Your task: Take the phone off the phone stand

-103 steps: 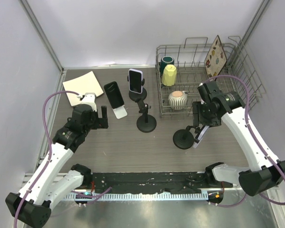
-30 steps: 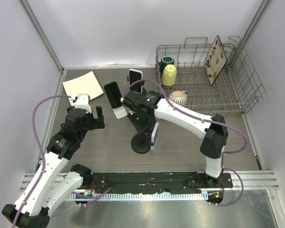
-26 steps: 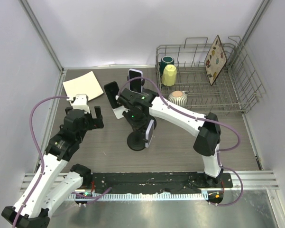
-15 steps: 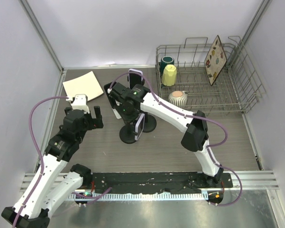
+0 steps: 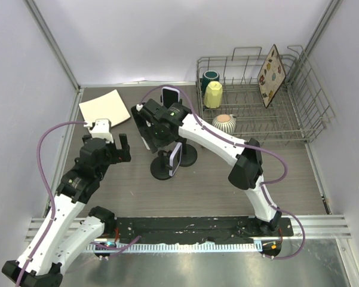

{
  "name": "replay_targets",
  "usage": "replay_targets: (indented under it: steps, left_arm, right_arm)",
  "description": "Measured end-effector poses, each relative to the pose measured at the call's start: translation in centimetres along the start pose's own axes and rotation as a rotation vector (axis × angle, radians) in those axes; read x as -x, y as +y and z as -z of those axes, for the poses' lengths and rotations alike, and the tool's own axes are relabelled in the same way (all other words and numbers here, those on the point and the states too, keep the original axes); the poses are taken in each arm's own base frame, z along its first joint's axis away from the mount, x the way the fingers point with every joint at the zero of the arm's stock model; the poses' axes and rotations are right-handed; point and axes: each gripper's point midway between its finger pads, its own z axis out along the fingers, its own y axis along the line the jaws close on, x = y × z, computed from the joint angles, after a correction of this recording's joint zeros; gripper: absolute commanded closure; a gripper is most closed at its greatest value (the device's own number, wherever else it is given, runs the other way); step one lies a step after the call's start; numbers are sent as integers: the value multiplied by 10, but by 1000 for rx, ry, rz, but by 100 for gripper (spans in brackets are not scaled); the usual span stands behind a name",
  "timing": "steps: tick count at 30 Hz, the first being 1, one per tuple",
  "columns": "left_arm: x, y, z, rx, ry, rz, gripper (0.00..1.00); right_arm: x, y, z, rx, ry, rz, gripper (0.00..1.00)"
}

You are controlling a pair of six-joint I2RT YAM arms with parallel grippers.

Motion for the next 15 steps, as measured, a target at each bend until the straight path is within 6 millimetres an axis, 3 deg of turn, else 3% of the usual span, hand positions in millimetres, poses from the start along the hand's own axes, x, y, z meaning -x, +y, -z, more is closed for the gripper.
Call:
replay_targets:
  steps: [5,9,15]
  left_arm:
    - [-1,-5,0,-30,3,1,0]
    - [-1,-12,1,-73,-2,5,0]
    - [-5,-30,3,-168,23,4,0]
  right_arm:
    - [12,-1,2,1,-48,-1,17]
    - [31,-7,12,-24,-131,3,14]
    - [70,-37,63,-67,-317,-39,14]
